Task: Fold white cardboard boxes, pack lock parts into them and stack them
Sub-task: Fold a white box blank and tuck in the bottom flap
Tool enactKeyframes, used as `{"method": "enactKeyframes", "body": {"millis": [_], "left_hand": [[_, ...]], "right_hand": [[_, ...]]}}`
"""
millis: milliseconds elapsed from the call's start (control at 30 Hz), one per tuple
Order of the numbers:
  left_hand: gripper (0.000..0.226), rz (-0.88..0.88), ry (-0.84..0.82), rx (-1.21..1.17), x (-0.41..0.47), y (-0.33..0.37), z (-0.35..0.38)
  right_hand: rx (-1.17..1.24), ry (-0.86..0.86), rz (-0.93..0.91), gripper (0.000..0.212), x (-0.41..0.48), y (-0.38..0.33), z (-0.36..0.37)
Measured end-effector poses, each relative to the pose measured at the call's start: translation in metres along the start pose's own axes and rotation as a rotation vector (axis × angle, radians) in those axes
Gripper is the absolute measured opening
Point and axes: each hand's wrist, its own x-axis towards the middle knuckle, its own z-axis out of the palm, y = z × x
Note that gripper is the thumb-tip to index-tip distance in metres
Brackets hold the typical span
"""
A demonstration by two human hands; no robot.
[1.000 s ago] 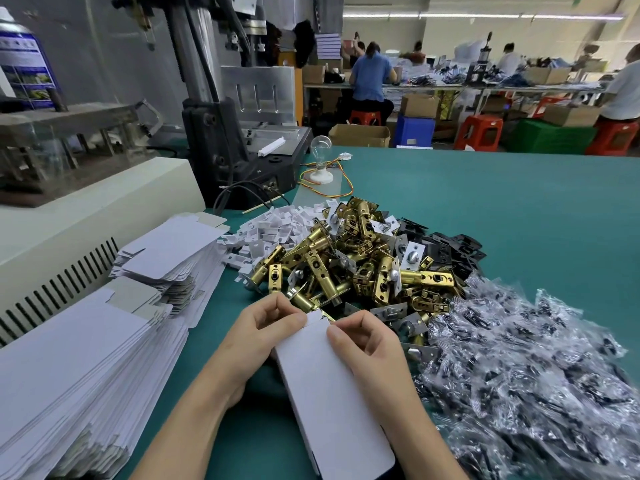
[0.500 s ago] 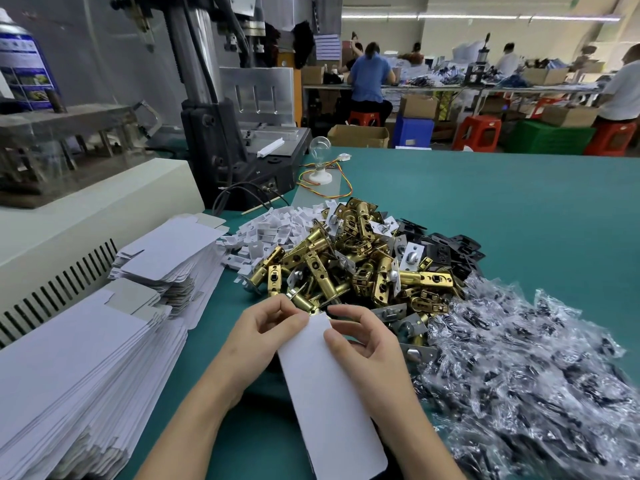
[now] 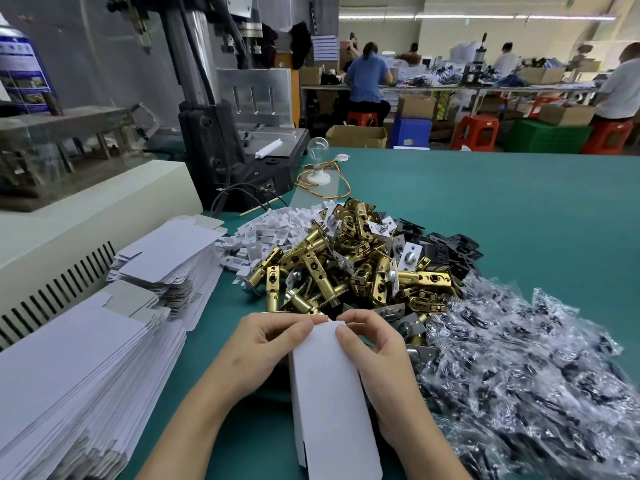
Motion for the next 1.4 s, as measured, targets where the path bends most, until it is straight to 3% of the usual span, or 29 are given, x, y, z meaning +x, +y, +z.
{"method": "enactKeyframes", "body": {"millis": [367, 467, 567, 633, 700, 800, 867, 933, 1000, 1133, 1267, 1400], "left_hand": [[0.029, -0.095, -0.031, -0.109, 0.001, 0.003, -0.001], [0.028, -0.176, 0.02, -0.193, 0.001, 0.005, -0.003], [0.035, -0.254, 0.12, -0.329, 0.003, 0.006, -0.008], [0.034, -0.276, 0.134, -0.332, 0.003, 0.005, -0.008], [0.037, -0.27, 0.121, -0.293, 0.004, 0.002, -0.005], [0.052, -0.168, 0.162, -0.009, 0.005, -0.002, -0.001], [0.066, -0.027, 0.213, 0.121, 0.006, -0.006, -0.002], [0.068, 0.116, 0.152, 0.058, 0.005, -0.005, -0.004], [0.062, 0.177, -0.026, -0.033, 0.006, 0.003, -0.007], [0.075, 0.099, -0.268, -0.17, 0.012, 0.012, -0.012], [0.057, 0.071, -0.207, -0.161, 0.003, 0.001, 0.001], [0.041, 0.105, -0.131, -0.11, -0.006, -0.004, 0.01]], "right_hand": [[-0.073, -0.008, -0.017, 0.012, 0.002, 0.002, 0.0], [-0.045, -0.037, -0.015, 0.03, 0.002, -0.001, 0.003], [-0.319, -0.067, -0.253, 0.06, -0.002, 0.0, 0.006], [-0.539, -0.097, -0.456, 0.056, -0.004, 0.002, 0.01], [-0.545, -0.09, -0.537, 0.045, -0.005, 0.005, 0.012], [-0.446, -0.023, -0.505, 0.031, -0.005, 0.002, 0.011], [-0.393, 0.013, -0.447, 0.034, -0.005, 0.001, 0.009], [-0.373, 0.0, -0.388, 0.039, -0.008, 0.0, 0.01], [-0.378, -0.012, -0.351, 0.036, -0.009, -0.001, 0.011], [-0.398, -0.059, -0.303, 0.035, -0.009, -0.002, 0.01], [-0.383, -0.105, -0.283, 0.038, -0.009, 0.002, 0.01], [-0.347, -0.039, -0.359, 0.034, -0.011, 0.002, 0.011]]}}
